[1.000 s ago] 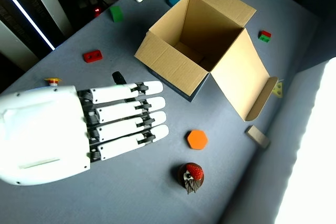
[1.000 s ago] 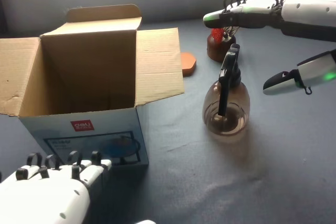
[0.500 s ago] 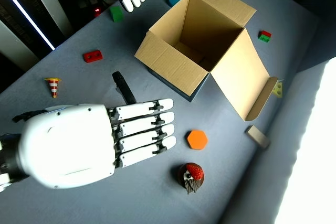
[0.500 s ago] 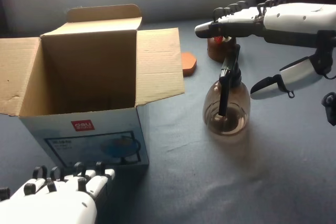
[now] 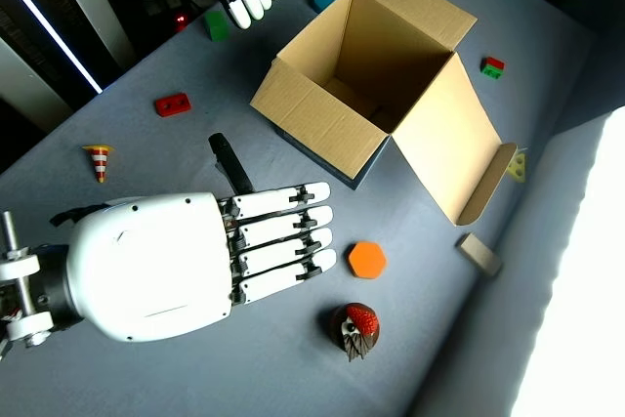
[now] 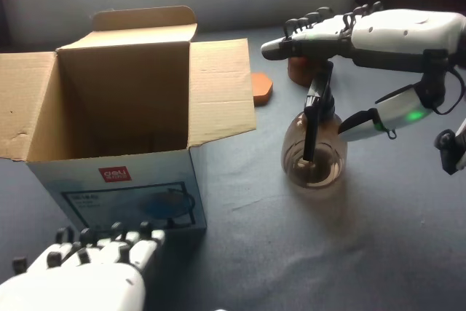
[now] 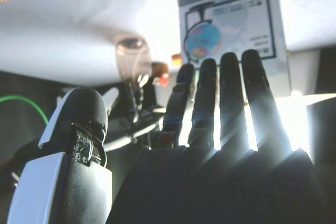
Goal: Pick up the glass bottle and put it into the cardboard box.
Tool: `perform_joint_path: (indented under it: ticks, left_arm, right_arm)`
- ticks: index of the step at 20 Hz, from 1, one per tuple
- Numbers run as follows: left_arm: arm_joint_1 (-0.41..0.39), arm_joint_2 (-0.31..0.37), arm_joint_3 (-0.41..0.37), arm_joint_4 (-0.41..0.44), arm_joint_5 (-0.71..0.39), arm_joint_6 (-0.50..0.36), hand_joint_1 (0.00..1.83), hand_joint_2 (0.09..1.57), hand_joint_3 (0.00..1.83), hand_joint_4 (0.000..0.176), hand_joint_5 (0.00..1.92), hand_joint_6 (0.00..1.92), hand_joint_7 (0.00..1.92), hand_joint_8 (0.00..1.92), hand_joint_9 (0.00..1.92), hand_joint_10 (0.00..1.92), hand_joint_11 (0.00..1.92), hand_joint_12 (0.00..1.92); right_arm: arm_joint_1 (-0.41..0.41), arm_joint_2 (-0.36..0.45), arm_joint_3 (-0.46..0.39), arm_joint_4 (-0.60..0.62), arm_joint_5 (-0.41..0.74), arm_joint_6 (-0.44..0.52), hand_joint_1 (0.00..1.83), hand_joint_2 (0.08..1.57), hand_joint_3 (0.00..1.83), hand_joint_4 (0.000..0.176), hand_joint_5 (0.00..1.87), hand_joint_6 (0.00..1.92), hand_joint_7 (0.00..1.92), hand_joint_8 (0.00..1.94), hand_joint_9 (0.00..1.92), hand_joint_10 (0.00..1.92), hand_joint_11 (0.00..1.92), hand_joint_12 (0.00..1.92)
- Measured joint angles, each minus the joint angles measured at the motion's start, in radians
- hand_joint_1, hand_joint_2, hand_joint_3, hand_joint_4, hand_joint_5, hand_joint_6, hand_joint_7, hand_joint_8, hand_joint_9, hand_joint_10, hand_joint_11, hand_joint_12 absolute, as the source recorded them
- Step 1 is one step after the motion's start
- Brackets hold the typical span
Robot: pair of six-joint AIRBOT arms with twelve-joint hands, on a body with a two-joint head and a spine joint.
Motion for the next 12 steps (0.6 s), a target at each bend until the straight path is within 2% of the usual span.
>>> perform_joint_path:
  ticks: [2, 7, 12]
  left_arm:
    - [0.003, -0.019, 0.005, 0.002, -0.007, -0.001, 0.00, 1.24, 0.00, 0.000, 0.07, 0.00, 0.09, 0.00, 0.12, 0.00, 0.00, 0.42]
    - [0.066, -0.079, 0.027, 0.023, -0.052, -0.094, 0.00, 1.24, 0.00, 0.000, 0.07, 0.00, 0.09, 0.00, 0.12, 0.00, 0.00, 0.42]
    - [0.089, -0.096, 0.055, 0.073, -0.070, -0.104, 0.00, 1.24, 0.00, 0.000, 0.07, 0.00, 0.10, 0.00, 0.12, 0.00, 0.00, 0.47]
  right_arm:
    - [0.000, -0.005, 0.005, 0.000, 0.001, 0.000, 1.24, 0.99, 0.04, 0.000, 0.05, 0.13, 0.14, 0.01, 0.03, 0.30, 0.00, 0.18]
    - [-0.007, -0.020, 0.011, -0.006, -0.012, -0.007, 1.26, 0.99, 0.04, 0.000, 0.06, 0.13, 0.14, 0.01, 0.03, 0.30, 0.00, 0.19]
    - [-0.007, -0.021, 0.011, 0.000, -0.013, -0.008, 1.26, 0.99, 0.04, 0.000, 0.07, 0.13, 0.14, 0.01, 0.03, 0.30, 0.00, 0.19]
